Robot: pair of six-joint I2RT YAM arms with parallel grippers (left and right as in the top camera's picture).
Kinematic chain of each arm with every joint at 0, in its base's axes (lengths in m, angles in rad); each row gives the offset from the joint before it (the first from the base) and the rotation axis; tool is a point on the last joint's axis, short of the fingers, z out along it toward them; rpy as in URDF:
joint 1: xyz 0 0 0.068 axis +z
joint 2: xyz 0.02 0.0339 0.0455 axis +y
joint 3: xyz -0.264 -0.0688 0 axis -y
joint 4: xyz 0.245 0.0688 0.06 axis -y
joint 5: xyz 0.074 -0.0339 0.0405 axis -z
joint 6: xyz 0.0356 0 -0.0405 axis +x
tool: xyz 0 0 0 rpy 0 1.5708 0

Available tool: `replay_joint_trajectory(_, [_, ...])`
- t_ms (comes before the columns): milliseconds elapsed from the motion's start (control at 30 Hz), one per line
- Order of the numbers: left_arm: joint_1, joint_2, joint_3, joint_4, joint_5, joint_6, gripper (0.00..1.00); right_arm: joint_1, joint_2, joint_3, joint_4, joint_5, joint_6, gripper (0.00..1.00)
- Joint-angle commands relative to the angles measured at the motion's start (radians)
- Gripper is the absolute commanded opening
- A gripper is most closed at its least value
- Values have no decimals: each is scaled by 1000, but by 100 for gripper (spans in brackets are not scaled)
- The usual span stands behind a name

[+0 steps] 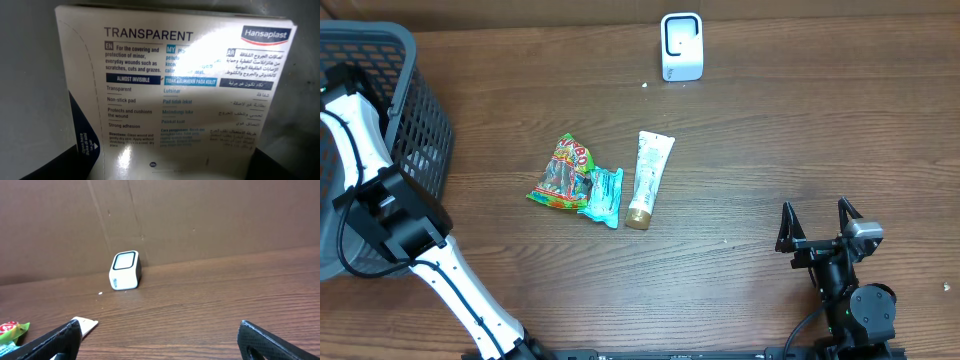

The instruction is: Scan the item barcode

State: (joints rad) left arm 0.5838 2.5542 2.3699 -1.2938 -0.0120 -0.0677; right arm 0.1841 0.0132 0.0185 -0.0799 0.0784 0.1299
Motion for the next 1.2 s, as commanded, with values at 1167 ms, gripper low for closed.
replay_joint_trajectory(1167, [0, 81, 513, -370, -42, -53, 50, 4, -8, -10, 4, 7, -4, 100])
